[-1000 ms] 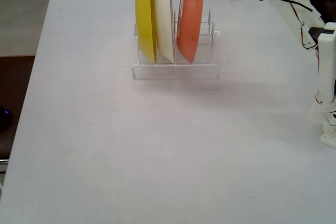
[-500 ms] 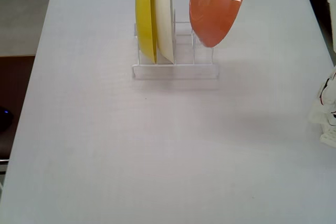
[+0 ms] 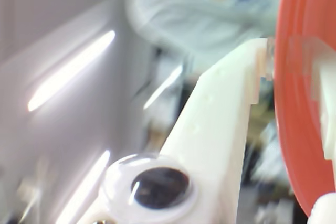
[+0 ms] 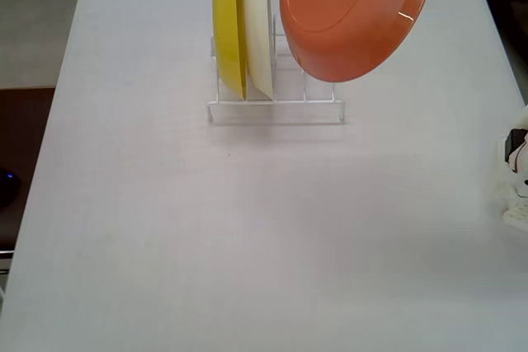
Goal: Please give me two plates.
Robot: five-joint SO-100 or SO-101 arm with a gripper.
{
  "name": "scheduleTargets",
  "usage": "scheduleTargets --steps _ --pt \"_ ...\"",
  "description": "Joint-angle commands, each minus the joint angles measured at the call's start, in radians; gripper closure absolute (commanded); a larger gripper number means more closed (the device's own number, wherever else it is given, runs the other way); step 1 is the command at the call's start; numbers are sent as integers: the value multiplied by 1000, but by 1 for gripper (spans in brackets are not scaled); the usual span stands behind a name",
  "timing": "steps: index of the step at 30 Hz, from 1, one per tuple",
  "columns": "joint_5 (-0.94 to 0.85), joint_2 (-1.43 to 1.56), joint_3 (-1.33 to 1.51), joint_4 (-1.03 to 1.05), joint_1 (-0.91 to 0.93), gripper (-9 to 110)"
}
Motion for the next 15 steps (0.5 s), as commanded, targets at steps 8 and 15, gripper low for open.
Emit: scheduleTargets --steps 8,15 --pt "40 14 272 -486 -227 102" --pt "8 -123 301 -719 -265 102"
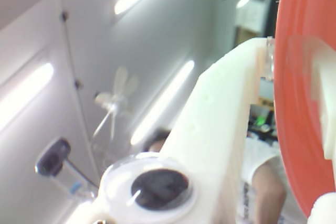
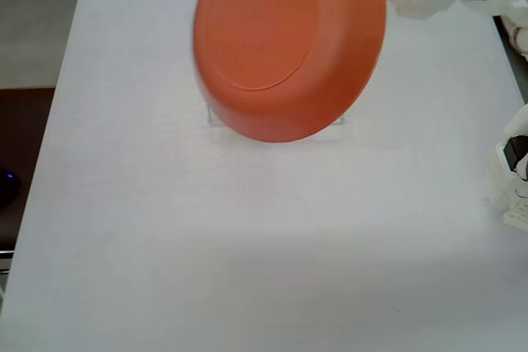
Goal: Please give me two plates.
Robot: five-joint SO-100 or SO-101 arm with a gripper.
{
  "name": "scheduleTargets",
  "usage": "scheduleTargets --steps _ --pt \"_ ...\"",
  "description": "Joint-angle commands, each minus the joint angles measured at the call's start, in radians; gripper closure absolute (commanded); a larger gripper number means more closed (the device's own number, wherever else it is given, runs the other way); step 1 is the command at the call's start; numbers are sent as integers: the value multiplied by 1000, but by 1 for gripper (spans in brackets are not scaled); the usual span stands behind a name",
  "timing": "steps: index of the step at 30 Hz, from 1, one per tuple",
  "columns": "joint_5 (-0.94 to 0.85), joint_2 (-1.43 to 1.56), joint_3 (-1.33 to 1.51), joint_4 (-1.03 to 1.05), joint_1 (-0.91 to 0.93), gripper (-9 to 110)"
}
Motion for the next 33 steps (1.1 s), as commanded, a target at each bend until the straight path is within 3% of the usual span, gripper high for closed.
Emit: scheduleTargets --steps 1,15,33 --pt "-23 -21 -12 -137 -18 102" --pt "-14 -210 -12 -400 -18 102" --pt "-26 -241 -9 -437 -18 102"
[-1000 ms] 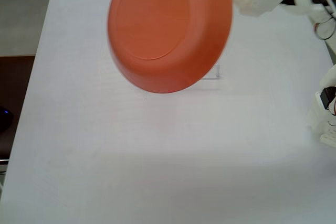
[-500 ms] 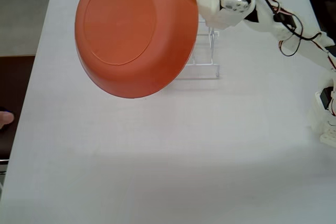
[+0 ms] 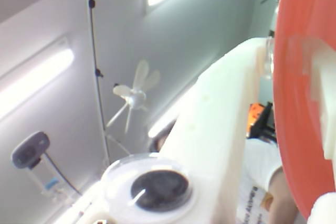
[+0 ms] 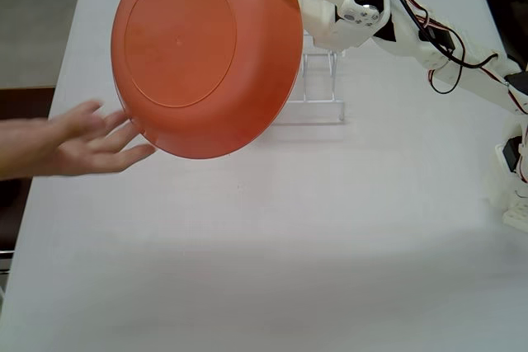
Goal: Please give me two plates.
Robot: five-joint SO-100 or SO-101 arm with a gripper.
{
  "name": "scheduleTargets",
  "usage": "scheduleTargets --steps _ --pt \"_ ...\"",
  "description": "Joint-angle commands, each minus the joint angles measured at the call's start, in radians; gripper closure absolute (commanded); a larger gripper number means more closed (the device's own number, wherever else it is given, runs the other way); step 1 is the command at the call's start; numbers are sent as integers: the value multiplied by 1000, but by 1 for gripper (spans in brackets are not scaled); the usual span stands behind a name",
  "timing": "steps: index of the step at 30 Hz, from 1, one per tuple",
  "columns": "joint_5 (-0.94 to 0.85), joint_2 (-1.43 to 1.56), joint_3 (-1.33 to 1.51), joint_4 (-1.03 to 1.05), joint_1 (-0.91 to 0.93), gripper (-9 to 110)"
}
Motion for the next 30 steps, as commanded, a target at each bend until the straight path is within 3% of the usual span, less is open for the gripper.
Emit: scheduleTargets --steps 1,10,14,18,30 --pt "-2 25 -11 -35 -6 102" --pt "-5 25 0 -35 -6 102" --pt "-12 31 23 5 23 73" --pt "18 58 23 144 51 61" --pt "84 253 138 316 104 66"
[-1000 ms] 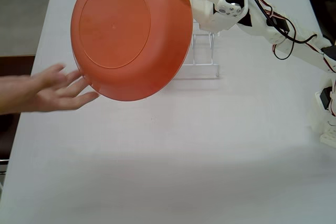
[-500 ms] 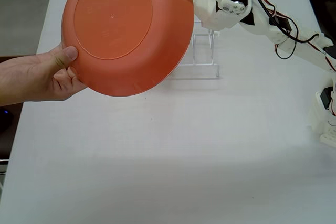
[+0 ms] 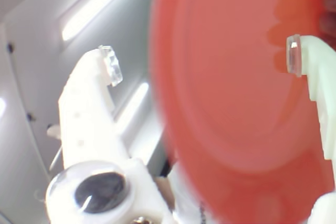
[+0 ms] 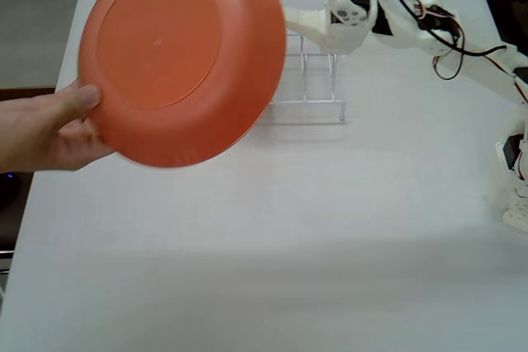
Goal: Please give me two plates.
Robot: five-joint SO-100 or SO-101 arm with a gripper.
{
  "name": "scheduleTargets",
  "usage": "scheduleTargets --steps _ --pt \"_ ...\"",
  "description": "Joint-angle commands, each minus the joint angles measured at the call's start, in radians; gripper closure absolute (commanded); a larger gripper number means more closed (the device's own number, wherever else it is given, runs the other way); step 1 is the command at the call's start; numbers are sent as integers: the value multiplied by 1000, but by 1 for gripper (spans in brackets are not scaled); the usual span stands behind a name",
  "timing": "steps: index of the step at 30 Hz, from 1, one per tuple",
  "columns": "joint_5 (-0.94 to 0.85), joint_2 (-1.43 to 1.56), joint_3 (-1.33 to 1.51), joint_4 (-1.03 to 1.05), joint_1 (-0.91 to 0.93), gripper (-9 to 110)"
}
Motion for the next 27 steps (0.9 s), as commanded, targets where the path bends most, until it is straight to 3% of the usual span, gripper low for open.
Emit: scheduleTargets --steps 1,5,12,17,27 --pt "17 181 54 17 14 70" --pt "66 298 161 84 21 102" --pt "244 370 186 410 41 102" --pt "403 479 367 704 28 102" --pt "388 954 864 598 18 102"
